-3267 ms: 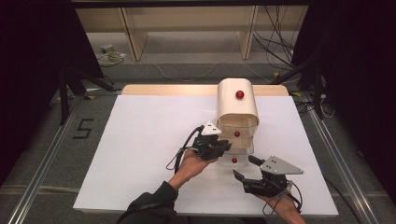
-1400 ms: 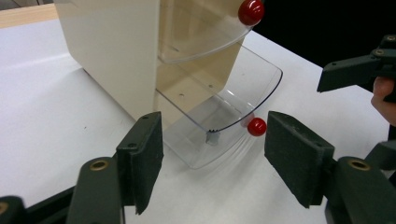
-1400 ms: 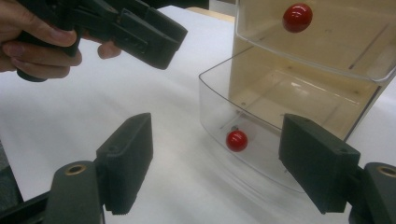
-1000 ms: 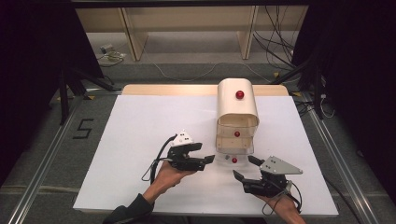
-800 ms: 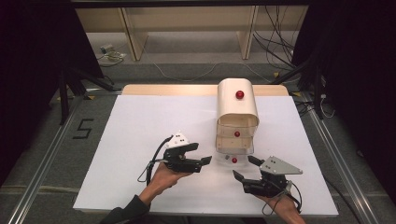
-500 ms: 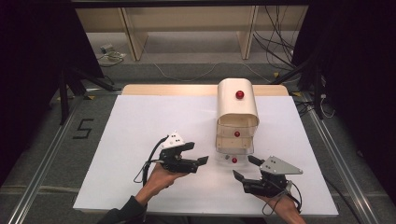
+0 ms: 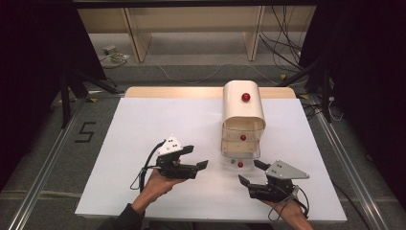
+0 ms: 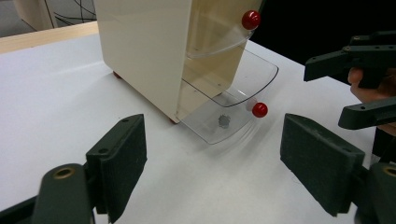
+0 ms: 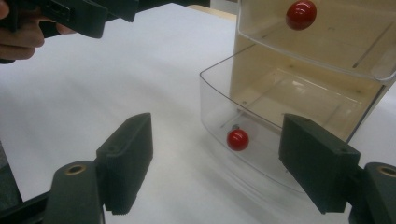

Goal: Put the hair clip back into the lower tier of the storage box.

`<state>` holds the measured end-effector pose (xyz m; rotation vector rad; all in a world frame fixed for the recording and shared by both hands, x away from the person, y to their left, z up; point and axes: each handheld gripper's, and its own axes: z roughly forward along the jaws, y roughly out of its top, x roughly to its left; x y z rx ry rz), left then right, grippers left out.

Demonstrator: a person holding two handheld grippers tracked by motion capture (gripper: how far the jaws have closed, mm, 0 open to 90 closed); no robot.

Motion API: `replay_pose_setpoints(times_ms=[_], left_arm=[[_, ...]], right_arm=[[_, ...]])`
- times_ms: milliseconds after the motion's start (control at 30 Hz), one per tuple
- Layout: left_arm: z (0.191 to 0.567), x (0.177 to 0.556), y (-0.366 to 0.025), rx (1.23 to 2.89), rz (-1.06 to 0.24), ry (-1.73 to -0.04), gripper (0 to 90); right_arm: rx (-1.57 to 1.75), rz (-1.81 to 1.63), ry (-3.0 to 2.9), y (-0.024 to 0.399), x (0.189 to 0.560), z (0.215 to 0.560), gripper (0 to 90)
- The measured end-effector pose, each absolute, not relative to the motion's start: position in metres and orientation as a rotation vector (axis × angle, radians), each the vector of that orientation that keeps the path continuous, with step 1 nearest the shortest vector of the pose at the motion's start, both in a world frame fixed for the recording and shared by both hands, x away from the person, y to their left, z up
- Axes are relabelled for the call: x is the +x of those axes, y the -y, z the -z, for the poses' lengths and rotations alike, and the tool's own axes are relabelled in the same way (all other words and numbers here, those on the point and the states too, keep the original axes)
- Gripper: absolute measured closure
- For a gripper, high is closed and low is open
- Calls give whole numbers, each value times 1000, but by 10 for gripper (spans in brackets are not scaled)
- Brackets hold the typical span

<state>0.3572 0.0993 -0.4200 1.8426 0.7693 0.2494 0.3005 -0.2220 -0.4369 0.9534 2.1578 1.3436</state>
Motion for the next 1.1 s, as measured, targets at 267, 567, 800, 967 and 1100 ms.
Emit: replay_pose_setpoints(times_ms=[267, 567, 800, 967, 1100], left_arm=[[422, 354, -109, 1838, -256, -783, 227], [421, 349, -122, 1826, -273, -790, 228], [421, 345, -127, 1822, -283, -785, 228], [420, 342, -132, 1811, -291, -789, 228], [420, 342, -135, 1815, -290, -792, 228]], right_arm=[[948, -1347, -2159, 222, 302, 438, 269], [949, -1345, -2161, 222, 302, 438, 269], [955, -1345, -2163, 223, 301, 438, 269], [953, -1344, -2164, 223, 302, 438, 269], [957, -1343, -2169, 223, 302, 439, 269]])
